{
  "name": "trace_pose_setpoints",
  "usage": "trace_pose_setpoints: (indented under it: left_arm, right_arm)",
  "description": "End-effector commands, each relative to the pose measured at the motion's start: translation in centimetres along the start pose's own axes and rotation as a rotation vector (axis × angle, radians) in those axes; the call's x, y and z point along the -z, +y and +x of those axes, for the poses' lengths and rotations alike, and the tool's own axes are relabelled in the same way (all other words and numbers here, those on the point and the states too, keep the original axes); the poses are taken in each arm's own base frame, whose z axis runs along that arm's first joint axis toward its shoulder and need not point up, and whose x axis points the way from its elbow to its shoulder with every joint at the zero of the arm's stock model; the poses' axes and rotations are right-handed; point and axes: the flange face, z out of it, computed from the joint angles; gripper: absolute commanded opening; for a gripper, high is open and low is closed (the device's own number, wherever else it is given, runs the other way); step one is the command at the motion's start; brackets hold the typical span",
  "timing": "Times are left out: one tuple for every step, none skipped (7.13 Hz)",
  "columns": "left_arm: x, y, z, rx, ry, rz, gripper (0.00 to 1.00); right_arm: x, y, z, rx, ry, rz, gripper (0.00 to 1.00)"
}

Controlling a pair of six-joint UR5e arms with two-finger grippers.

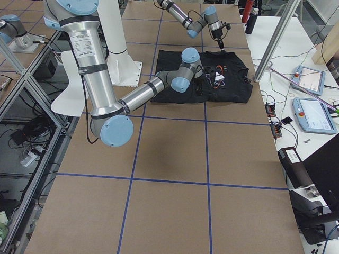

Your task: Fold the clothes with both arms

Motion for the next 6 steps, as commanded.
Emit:
trace_pose_setpoints:
  left_arm:
    - [0.2, 0.3, 1.5, 0.005, 0.019, 0.017, 0.81]
    - [1.8, 0.5, 2.6, 0.004, 0.054, 0.024, 0.91]
    - [3.6, 1.3, 2.4, -0.006, 0.083, 0.028, 0.92]
    - [5.4, 2.1, 2.5, -0.012, 0.112, 0.029, 0.95]
    - [6.8, 4.1, 1.6, 0.036, 0.134, -0.022, 0.98]
    - [8.4, 5.1, 1.5, 0.056, 0.162, -0.056, 0.98]
  right_arm:
    - [-0.2, 0.0, 0.1, -0.007, 0.004, -0.001, 1.0]
    - [0.3, 0.0, -0.4, -0.013, -0.008, 0.006, 1.0]
    - [0.9, 0.2, -0.5, -0.013, -0.015, 0.01, 1.0]
    - [1.6, 1.8, -0.1, -0.084, -0.02, -0.006, 1.0]
    - [1.7, 4.6, -0.3, -0.173, -0.025, -0.045, 1.0]
    - [1.7, 7.9, 0.2, -0.28, -0.01, -0.093, 1.0]
